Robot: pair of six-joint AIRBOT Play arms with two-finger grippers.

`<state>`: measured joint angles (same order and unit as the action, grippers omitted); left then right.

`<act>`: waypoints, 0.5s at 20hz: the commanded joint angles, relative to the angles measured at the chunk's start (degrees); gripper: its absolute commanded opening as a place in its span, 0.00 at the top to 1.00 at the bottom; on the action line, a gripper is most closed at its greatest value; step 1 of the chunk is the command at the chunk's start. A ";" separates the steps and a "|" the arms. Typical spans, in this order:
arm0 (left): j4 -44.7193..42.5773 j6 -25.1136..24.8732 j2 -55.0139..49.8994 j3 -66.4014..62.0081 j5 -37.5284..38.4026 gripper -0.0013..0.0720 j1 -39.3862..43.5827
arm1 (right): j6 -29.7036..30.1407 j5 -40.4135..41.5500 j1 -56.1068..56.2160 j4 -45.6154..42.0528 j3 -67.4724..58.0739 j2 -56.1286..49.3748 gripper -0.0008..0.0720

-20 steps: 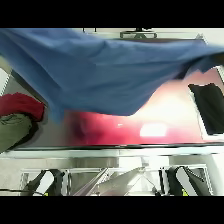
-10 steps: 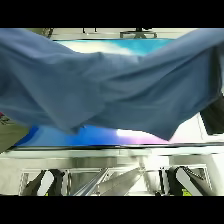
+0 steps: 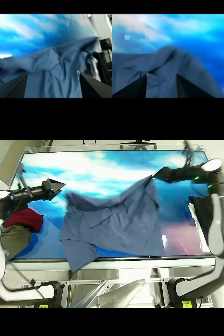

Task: Fold the shirts.

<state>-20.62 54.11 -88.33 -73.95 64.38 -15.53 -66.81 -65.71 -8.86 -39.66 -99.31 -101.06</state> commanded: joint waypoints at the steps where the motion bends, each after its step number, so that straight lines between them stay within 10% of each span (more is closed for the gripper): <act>1: -3.04 2.99 -12.46 -11.37 8.52 0.01 -4.87 | -3.34 -0.24 -2.71 2.49 -0.13 -6.95 0.58; 3: -8.66 9.05 -13.55 -16.57 14.86 0.03 -9.07 | -4.57 -5.77 -6.64 2.67 -0.13 -5.11 0.60; 5: -16.50 13.18 -11.98 -16.52 20.96 0.03 -11.76 | -5.31 -14.36 -9.75 2.64 -0.11 -2.91 0.97; 10: -30.62 15.78 0.31 6.10 22.03 0.03 -13.31 | -1.05 -27.54 -9.57 2.45 6.93 3.87 0.97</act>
<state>-41.50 67.20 -93.41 -78.04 83.79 -27.66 -70.91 -84.60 -18.17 -37.23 -96.42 -100.62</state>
